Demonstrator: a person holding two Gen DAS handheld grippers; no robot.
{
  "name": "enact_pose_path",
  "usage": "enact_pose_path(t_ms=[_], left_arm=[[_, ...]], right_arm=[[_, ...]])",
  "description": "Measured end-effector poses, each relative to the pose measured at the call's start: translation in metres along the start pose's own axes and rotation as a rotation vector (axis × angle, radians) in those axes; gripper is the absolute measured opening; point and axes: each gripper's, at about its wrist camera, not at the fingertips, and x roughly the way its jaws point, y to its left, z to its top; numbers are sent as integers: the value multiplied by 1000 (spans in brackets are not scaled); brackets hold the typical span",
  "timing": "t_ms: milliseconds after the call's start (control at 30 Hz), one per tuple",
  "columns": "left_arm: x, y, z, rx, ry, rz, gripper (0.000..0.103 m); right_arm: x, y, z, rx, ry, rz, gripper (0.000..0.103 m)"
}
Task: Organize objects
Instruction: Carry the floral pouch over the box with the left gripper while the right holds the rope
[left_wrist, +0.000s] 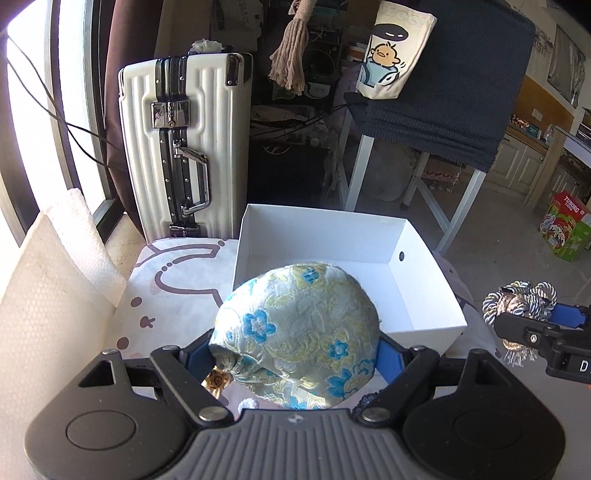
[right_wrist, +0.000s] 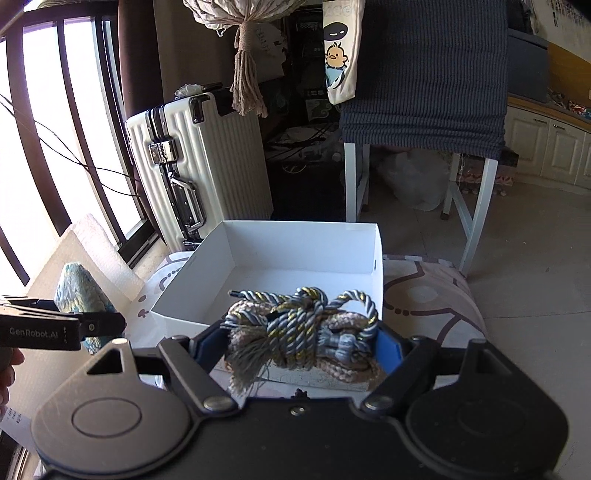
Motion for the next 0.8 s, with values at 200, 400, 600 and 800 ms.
enact_pose_path(t_ms=[200, 400, 600, 800], left_arm=[[10, -7, 32, 6, -34, 2, 85], [34, -13, 62, 15, -43, 8, 85], [75, -19, 81, 35, -2, 21, 85], [125, -23, 97, 55, 51, 30, 85]], right_arm=[[12, 1, 30, -10, -33, -5, 83], [34, -7, 59, 27, -59, -13, 83], [69, -16, 80, 77, -46, -15, 83], [113, -20, 87, 116, -8, -15, 83]])
